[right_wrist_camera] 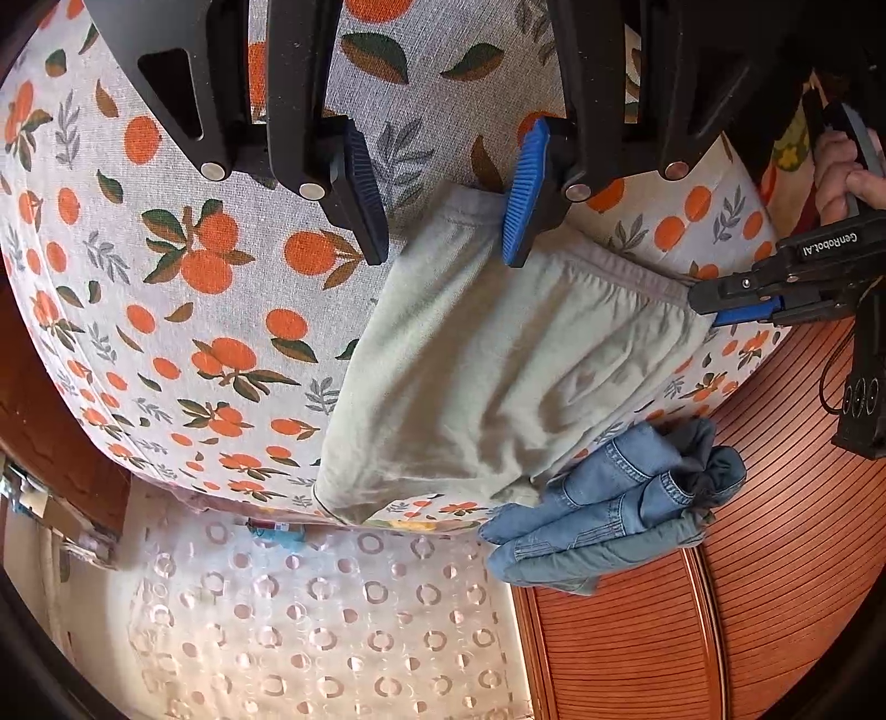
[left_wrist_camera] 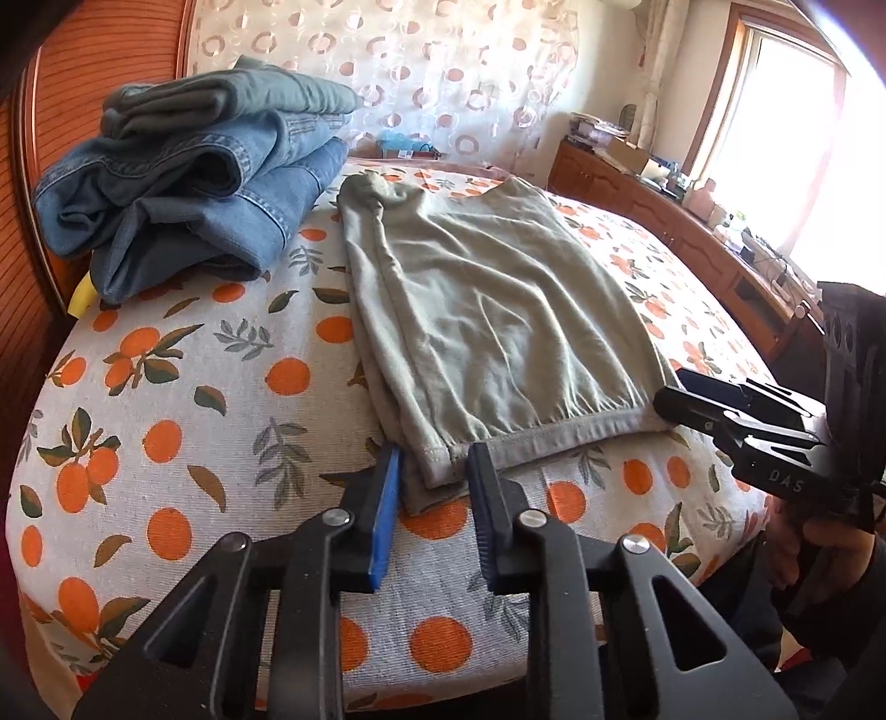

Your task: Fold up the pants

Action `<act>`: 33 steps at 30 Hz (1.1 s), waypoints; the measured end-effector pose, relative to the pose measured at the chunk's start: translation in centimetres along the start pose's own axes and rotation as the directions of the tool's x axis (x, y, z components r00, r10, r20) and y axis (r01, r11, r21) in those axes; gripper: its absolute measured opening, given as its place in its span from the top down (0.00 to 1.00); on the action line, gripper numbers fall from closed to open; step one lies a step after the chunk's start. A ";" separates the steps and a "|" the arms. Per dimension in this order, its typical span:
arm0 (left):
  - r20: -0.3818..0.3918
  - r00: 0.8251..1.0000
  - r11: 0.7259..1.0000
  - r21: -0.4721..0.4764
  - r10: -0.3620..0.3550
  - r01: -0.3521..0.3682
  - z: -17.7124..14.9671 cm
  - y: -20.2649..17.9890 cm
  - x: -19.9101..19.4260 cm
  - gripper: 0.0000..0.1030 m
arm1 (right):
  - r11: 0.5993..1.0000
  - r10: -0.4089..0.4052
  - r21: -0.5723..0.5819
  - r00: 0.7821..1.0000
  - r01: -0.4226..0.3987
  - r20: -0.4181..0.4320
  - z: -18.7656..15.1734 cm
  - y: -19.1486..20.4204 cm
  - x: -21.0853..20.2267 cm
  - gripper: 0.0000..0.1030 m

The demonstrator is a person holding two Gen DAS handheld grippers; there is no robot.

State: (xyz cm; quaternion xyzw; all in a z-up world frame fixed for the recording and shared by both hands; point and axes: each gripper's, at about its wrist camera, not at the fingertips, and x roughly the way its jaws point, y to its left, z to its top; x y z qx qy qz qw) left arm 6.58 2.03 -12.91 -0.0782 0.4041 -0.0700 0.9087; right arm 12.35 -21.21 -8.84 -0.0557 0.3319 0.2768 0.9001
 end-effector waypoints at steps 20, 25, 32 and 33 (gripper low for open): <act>0.013 0.999 0.999 -0.016 -0.050 0.051 -0.3 -0.3 -0.7 0.90 | 0.996 0.086 0.027 0.996 -0.086 0.002 -0.3 0.0 -1.5 0.88; 0.003 0.998 0.998 -0.001 -0.066 0.066 -1.2 -1.2 -2.5 0.90 | 0.994 0.104 0.041 0.995 -0.103 -0.001 -1.3 0.2 -3.1 0.89; -0.036 0.996 0.997 0.015 -0.077 0.078 -2.9 -1.6 -3.3 0.90 | 0.989 0.140 0.060 0.990 -0.138 -0.020 -3.8 0.1 -4.7 0.89; -0.034 0.996 0.997 0.014 -0.078 0.078 -2.9 -1.7 -3.3 0.90 | 0.988 0.143 0.066 0.990 -0.142 -0.019 -3.9 0.0 -4.7 0.89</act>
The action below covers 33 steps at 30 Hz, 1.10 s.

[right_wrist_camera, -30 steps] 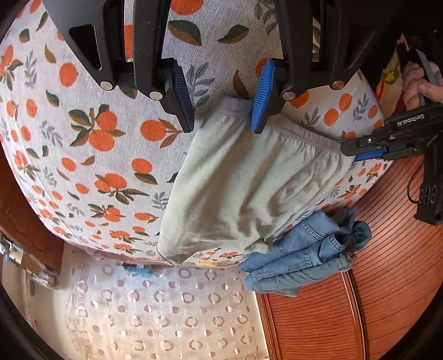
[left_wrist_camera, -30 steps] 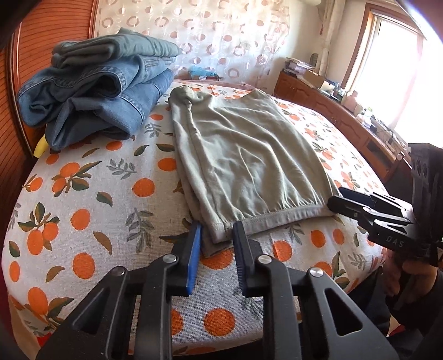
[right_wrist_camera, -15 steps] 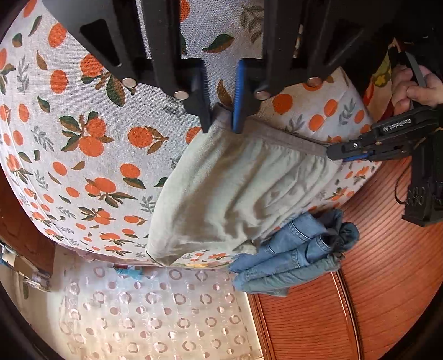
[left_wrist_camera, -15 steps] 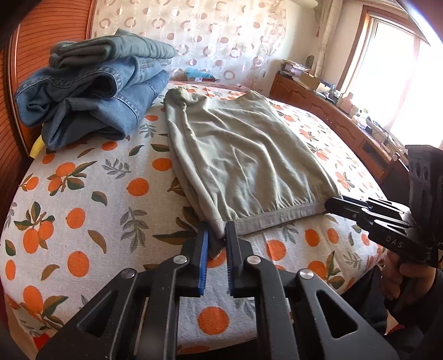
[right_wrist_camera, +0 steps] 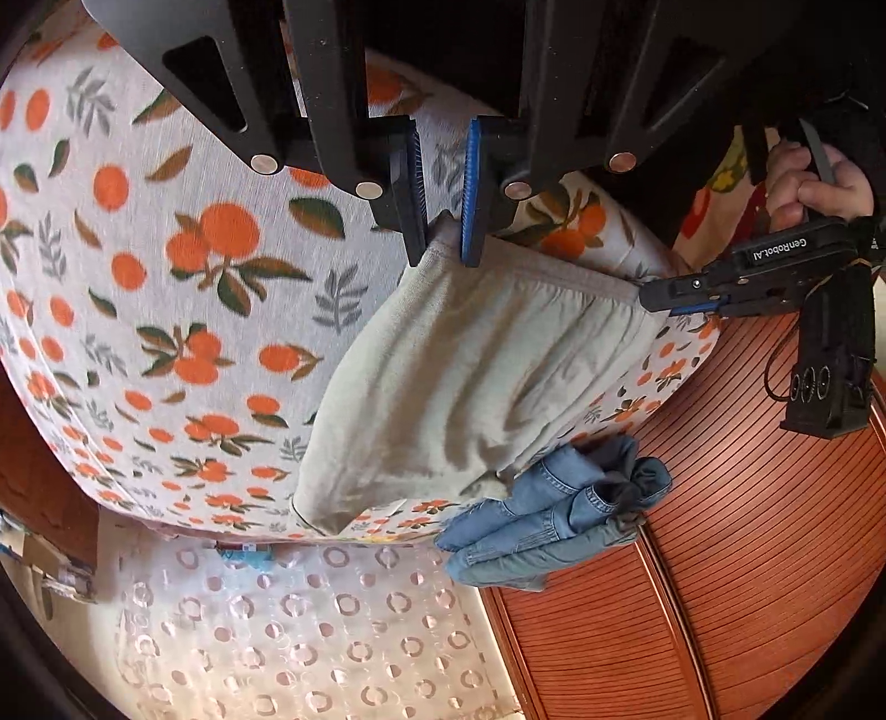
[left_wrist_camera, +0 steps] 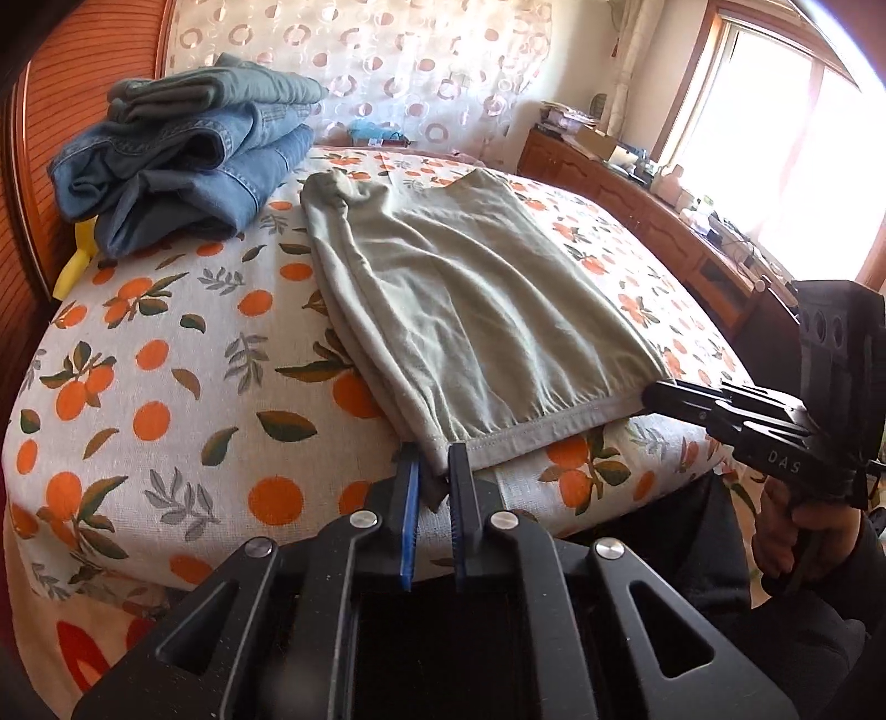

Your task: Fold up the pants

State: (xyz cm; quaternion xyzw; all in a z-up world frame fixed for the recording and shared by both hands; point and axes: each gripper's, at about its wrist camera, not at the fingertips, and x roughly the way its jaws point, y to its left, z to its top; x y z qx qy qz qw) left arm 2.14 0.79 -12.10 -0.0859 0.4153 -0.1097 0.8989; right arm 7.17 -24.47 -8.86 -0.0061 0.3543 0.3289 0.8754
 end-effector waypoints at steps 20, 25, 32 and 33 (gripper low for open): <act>0.148 0.989 0.999 0.031 0.016 -0.021 11.8 2.0 2.8 0.90 | 0.995 -0.027 -0.093 0.993 0.038 0.117 10.5 -2.0 3.2 0.89; 0.133 0.990 0.998 0.035 0.039 -0.044 14.2 3.2 4.8 0.90 | 0.993 -0.057 -0.101 0.994 0.066 0.092 13.0 -3.0 6.9 0.89; 0.109 0.992 0.996 0.052 0.067 -0.073 16.5 3.9 7.2 0.90 | 0.985 -0.103 -0.131 0.993 0.110 0.055 14.8 -3.6 11.0 0.89; 0.109 0.991 0.995 0.056 0.072 -0.079 16.7 3.9 7.4 0.90 | 0.985 -0.105 -0.133 0.993 0.111 0.052 15.1 -3.7 11.3 0.89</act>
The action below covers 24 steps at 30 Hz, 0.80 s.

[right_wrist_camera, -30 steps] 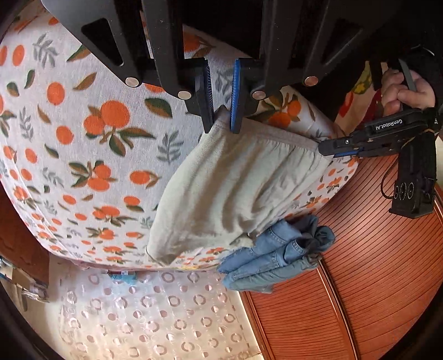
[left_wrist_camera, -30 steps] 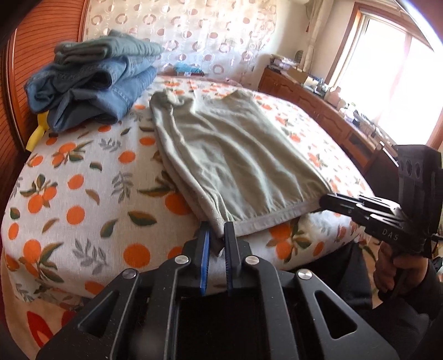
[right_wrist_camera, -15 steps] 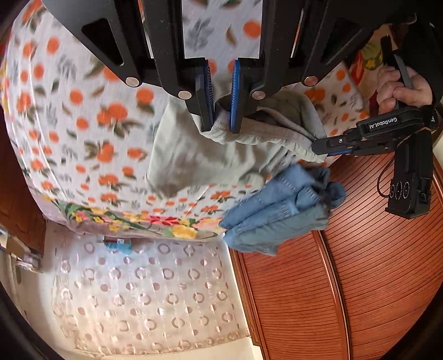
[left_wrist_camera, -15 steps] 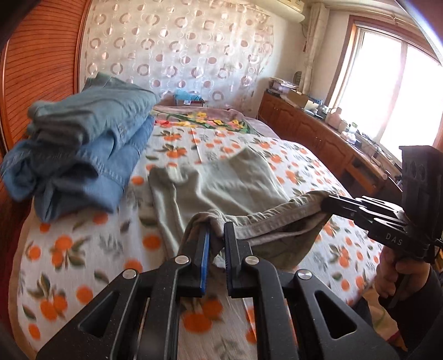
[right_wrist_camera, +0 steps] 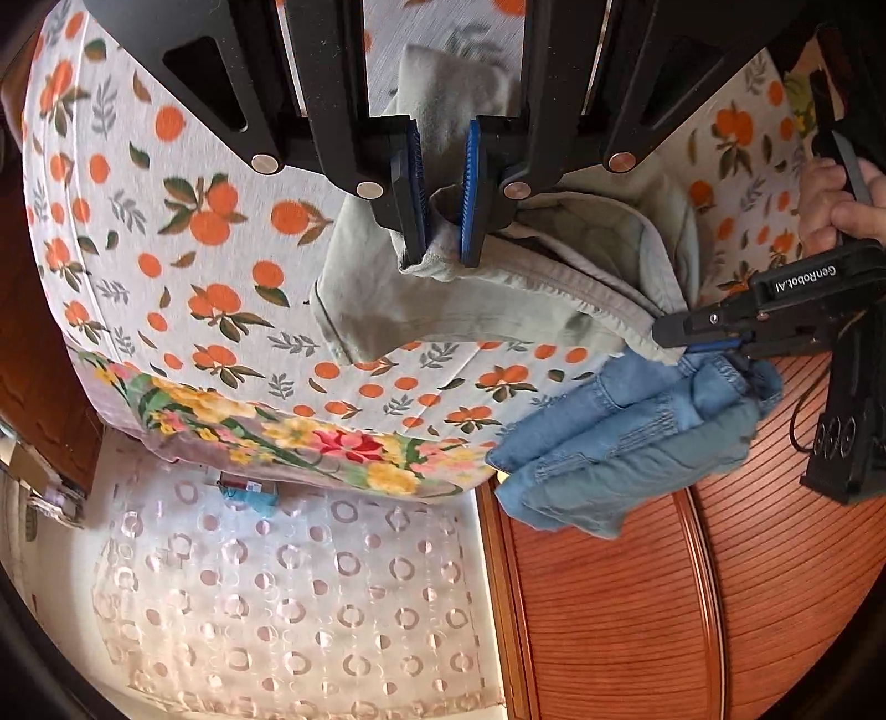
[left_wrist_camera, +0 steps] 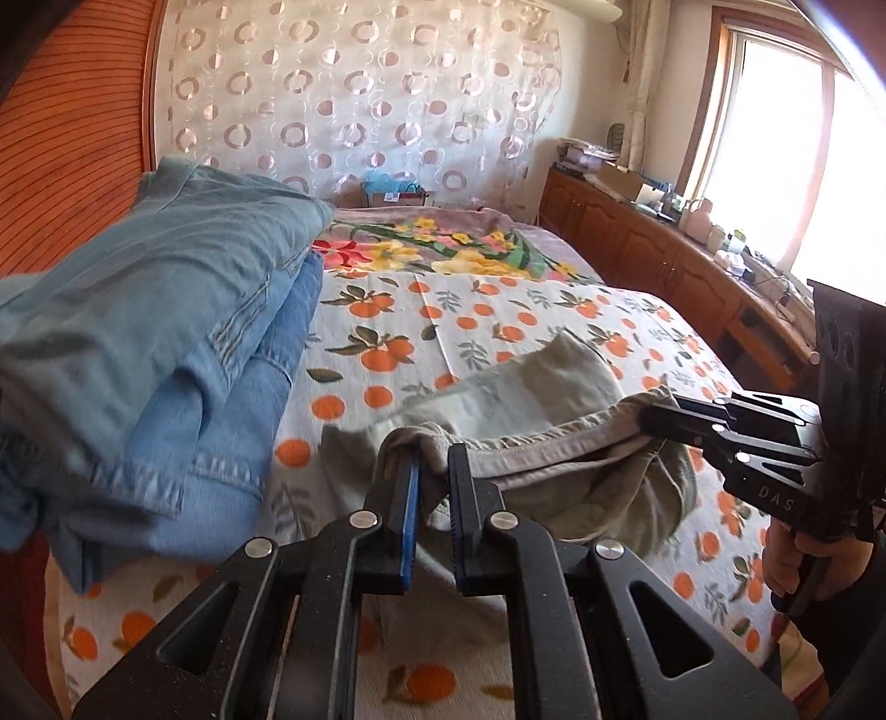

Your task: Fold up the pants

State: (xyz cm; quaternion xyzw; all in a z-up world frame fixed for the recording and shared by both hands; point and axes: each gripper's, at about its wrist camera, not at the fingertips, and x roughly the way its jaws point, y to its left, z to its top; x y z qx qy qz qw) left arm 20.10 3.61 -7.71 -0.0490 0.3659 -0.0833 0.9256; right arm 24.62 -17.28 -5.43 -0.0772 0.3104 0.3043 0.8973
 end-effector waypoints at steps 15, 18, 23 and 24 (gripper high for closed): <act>-0.059 0.998 0.999 -0.030 0.029 -0.031 1.8 0.8 1.6 0.83 | 0.998 0.012 0.056 1.000 -0.012 0.000 3.2 -1.4 3.1 0.79; -0.054 0.998 0.999 -0.023 0.045 -0.046 1.6 0.6 0.7 0.79 | 0.999 -0.007 0.045 1.000 0.006 0.024 2.5 -1.7 1.9 0.66; -0.017 1.000 1.000 0.012 0.026 -0.025 1.3 -0.1 -1.5 0.68 | 0.999 0.005 0.033 1.000 -0.006 0.027 1.7 -1.8 1.1 0.63; -0.016 1.000 1.000 0.016 0.023 -0.023 1.2 -0.2 -1.7 0.67 | 1.000 0.010 0.027 1.000 -0.010 0.023 1.5 -1.7 1.1 0.63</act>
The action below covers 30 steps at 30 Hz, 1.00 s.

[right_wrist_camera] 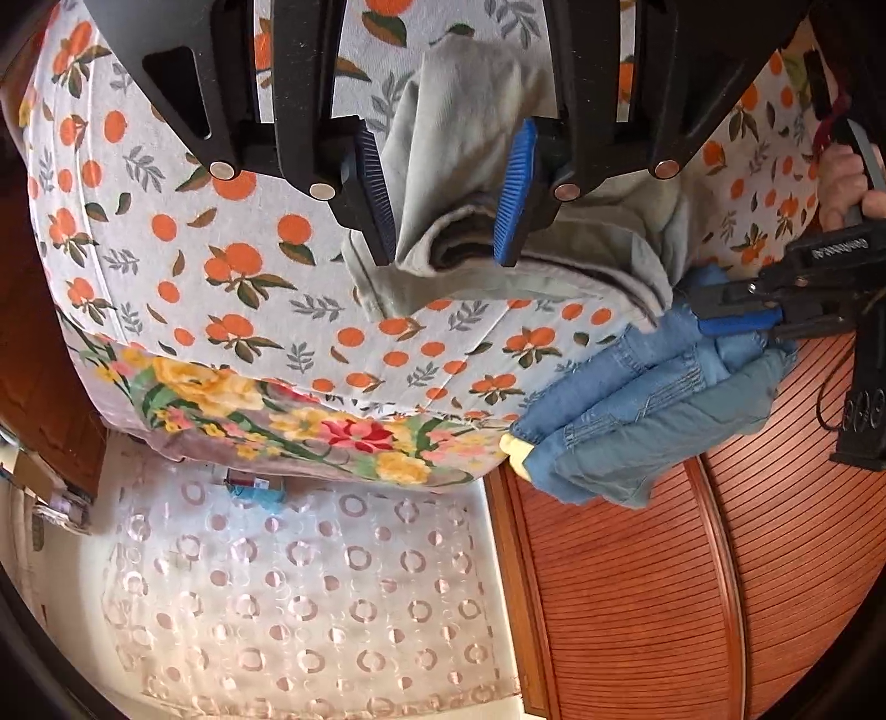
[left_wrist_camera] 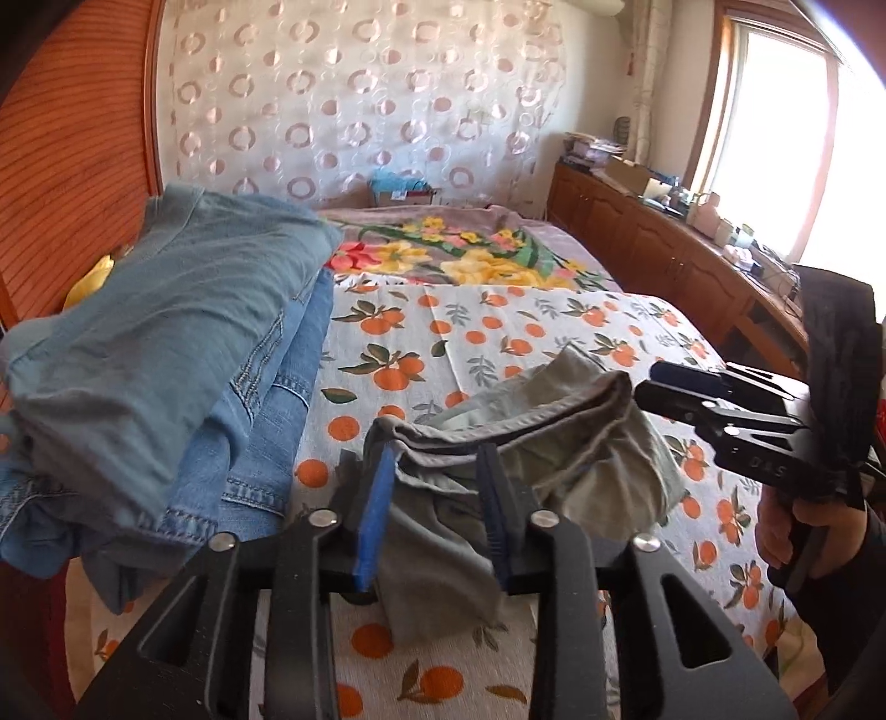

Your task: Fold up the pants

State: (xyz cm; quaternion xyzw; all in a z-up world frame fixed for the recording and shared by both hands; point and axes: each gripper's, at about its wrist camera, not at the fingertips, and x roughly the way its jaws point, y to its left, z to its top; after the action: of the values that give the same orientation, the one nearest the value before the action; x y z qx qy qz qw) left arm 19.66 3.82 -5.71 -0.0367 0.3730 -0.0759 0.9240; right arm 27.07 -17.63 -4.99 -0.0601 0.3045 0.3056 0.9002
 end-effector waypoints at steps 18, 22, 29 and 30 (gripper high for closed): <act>-0.068 0.998 1.000 0.031 -0.005 0.007 -0.6 0.0 4.5 0.68 | 0.998 0.070 0.016 0.992 -0.068 -0.108 0.6 -1.4 4.4 0.85; -0.073 0.997 0.999 0.032 0.015 -0.012 -0.1 0.3 5.3 0.68 | 0.997 0.079 0.004 0.994 -0.079 -0.075 1.0 -2.0 4.8 0.93; -0.054 0.998 0.999 0.029 0.028 -0.027 0.7 0.4 5.5 0.68 | 0.999 0.052 0.011 0.998 -0.052 -0.036 1.6 -2.8 5.8 0.93; -0.055 0.998 0.999 0.029 0.032 -0.030 0.7 0.4 5.5 0.68 | 0.999 0.049 0.010 0.998 -0.049 -0.043 1.6 -2.8 6.1 0.93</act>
State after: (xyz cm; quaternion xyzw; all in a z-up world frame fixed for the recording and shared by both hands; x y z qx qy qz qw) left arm 24.07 3.33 -9.00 -0.0160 0.3978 -0.0678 0.9148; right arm 33.41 -16.28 -7.50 -0.0551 0.3266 0.3246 0.8859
